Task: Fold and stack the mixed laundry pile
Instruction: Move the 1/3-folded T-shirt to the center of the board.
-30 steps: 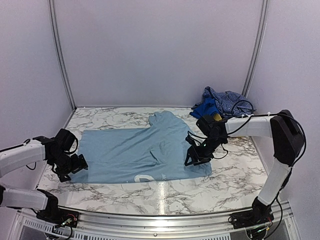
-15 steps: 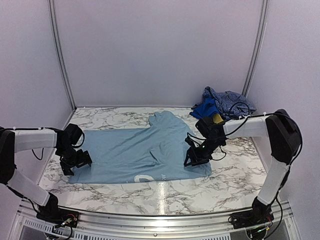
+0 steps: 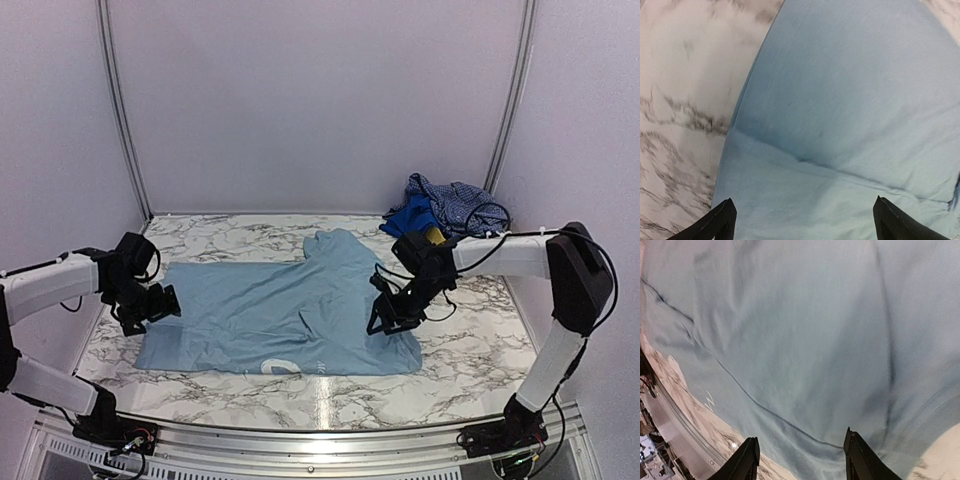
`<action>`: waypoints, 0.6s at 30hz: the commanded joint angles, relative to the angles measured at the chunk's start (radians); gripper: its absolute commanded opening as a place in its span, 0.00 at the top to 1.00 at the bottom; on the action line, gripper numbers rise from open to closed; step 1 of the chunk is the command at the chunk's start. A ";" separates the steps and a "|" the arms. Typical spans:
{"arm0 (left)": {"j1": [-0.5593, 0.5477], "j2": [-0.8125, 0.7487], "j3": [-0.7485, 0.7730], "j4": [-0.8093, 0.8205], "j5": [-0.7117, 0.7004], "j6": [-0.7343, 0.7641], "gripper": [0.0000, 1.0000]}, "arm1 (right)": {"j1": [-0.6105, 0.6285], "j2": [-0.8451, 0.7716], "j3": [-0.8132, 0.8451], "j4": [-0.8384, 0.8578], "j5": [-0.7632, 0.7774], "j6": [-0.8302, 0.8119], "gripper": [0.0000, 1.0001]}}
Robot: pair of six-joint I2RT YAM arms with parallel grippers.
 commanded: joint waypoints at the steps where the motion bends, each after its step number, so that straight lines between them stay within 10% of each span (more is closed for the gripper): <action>1: 0.030 0.091 0.218 -0.014 -0.056 0.150 0.01 | -0.112 0.034 0.234 -0.052 0.040 -0.089 0.46; 18: 0.187 0.606 0.828 0.027 0.060 0.278 0.01 | -0.221 0.759 1.314 -0.207 0.204 -0.181 0.51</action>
